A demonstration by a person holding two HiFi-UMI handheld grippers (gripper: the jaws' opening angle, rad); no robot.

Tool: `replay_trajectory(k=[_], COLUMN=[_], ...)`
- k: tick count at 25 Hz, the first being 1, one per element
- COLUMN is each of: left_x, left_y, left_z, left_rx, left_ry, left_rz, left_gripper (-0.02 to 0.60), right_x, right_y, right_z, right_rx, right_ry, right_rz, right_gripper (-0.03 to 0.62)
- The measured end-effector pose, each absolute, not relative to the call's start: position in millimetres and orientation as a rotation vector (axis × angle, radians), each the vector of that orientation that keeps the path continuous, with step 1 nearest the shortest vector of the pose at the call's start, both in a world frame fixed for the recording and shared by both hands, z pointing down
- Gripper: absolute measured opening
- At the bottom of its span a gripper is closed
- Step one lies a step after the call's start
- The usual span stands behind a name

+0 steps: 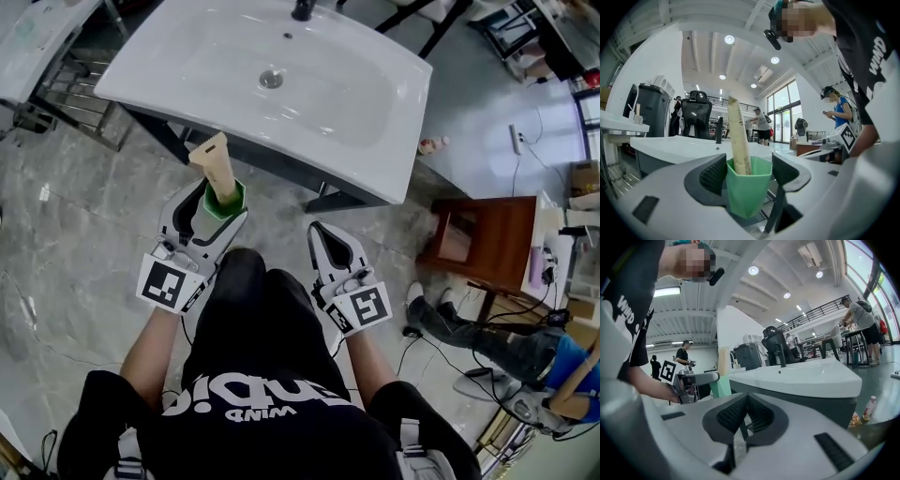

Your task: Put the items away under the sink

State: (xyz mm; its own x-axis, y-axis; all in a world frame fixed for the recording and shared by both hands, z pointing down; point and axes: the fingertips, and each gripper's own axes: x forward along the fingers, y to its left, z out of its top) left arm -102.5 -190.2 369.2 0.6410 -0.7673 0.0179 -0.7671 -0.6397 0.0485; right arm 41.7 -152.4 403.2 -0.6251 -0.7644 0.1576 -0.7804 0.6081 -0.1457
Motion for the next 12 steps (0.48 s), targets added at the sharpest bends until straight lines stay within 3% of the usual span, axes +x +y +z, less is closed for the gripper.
replay_trajectory(k=[12], left_x=[-96], left_y=[-191], left_z=[464], left_rx=[2.806], left_ry=[-1.37], left_rz=[-0.031], left_gripper=[0.322], right_x=[49], right_y=[-169], right_z=[486], right_rx=[1.388], right_ry=[-2.795], right_rz=[0.262], right_gripper=[0.018])
